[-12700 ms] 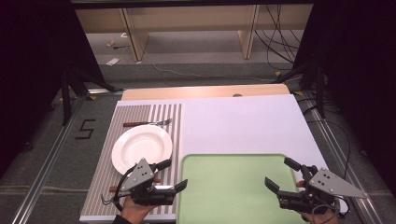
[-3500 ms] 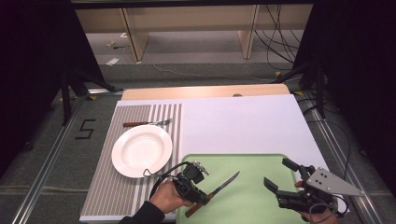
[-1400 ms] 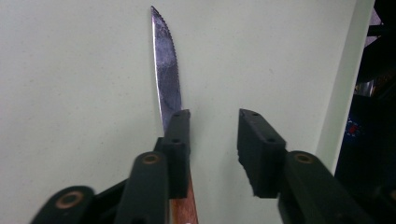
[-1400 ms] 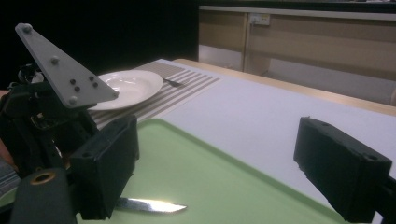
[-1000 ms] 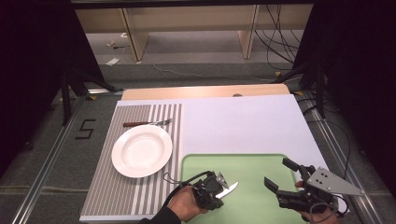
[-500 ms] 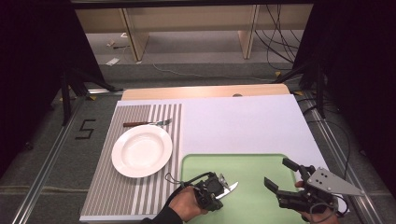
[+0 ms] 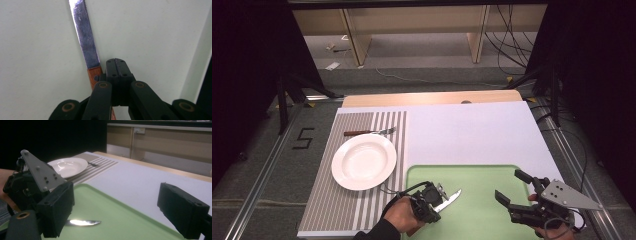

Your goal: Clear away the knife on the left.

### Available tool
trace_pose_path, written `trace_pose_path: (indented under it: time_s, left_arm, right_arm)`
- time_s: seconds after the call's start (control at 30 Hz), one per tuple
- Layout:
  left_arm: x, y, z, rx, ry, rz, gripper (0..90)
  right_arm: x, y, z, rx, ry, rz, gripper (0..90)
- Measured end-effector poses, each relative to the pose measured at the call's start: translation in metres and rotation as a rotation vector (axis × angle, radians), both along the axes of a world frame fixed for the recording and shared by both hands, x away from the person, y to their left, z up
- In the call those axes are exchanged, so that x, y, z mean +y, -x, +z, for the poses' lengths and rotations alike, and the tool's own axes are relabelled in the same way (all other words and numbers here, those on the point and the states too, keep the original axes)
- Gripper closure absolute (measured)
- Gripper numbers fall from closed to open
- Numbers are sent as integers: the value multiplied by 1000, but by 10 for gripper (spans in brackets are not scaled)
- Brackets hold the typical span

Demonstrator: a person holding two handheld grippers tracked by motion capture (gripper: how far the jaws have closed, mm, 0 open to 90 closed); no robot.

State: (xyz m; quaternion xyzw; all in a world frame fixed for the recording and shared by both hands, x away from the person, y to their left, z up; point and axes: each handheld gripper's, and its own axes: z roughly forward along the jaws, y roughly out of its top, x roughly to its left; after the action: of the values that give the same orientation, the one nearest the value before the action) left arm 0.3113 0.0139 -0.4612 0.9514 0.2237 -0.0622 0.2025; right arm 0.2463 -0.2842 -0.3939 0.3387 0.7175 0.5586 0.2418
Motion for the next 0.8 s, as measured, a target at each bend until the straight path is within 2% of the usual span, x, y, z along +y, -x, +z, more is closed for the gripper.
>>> trace_pose_path:
  time_s: [0.2, 0.57, 0.8]
  left_arm:
    - [8, -7, -1, -7, 4, 29, 899]
    - [9, -17, -2, -44, 33, 80, 899]
    - [16, -20, -1, -51, 16, 114, 899]
  right_arm:
    - [0, 0, 0, 0, -1, -1, 151]
    - [0, 0, 0, 2, 3, 0, 151]
    - [0, 0, 0, 2, 3, 1, 151]
